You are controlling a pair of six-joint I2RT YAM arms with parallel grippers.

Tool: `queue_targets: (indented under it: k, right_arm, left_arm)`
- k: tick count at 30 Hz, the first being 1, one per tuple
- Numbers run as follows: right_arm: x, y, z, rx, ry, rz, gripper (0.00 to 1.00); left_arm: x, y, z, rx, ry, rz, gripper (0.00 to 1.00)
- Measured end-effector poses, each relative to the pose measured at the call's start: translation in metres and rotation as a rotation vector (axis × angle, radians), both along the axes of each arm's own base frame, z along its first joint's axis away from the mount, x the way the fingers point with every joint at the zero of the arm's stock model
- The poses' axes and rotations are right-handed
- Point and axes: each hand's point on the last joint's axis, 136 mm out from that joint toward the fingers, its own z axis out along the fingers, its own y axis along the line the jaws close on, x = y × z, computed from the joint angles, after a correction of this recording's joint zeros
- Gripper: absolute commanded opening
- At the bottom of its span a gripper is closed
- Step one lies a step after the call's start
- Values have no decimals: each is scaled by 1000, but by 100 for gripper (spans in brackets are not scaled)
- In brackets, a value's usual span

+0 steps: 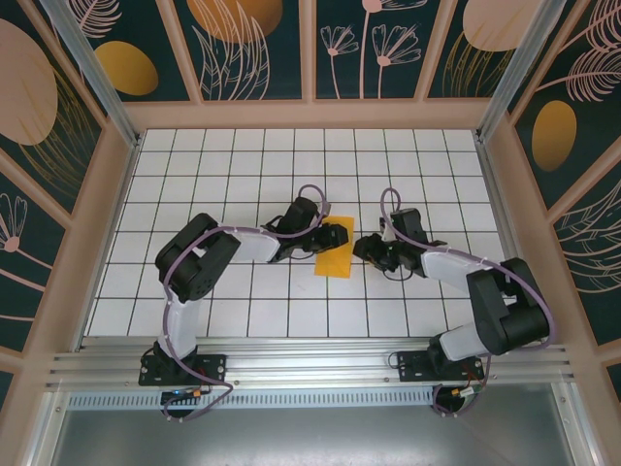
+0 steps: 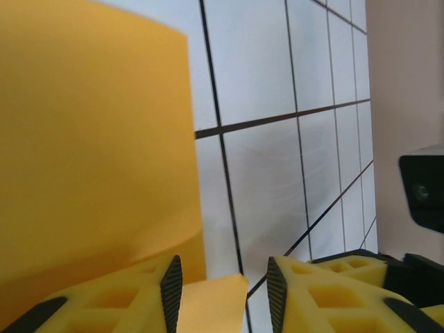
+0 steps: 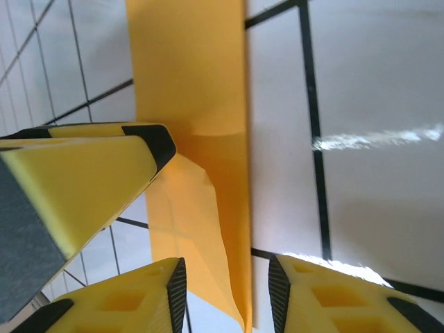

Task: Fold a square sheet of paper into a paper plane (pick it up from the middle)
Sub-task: Fold the triangle a second time at the center of the table.

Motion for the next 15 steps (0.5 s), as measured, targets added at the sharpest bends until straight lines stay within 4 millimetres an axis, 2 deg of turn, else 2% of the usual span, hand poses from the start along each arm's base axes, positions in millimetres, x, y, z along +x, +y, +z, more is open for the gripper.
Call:
queue_targets:
  k: [4, 8, 15]
  right_arm:
    - [4, 6, -3, 28, -1, 12, 41]
    - [3, 8, -12, 36, 26, 21, 43]
    - [4, 10, -21, 35, 42, 25, 39]
  left_arm:
    - [5, 2, 17, -1, -31, 23, 43]
    - [9, 6, 25, 12, -50, 51, 41]
    - [9, 15, 29, 36, -68, 76, 29]
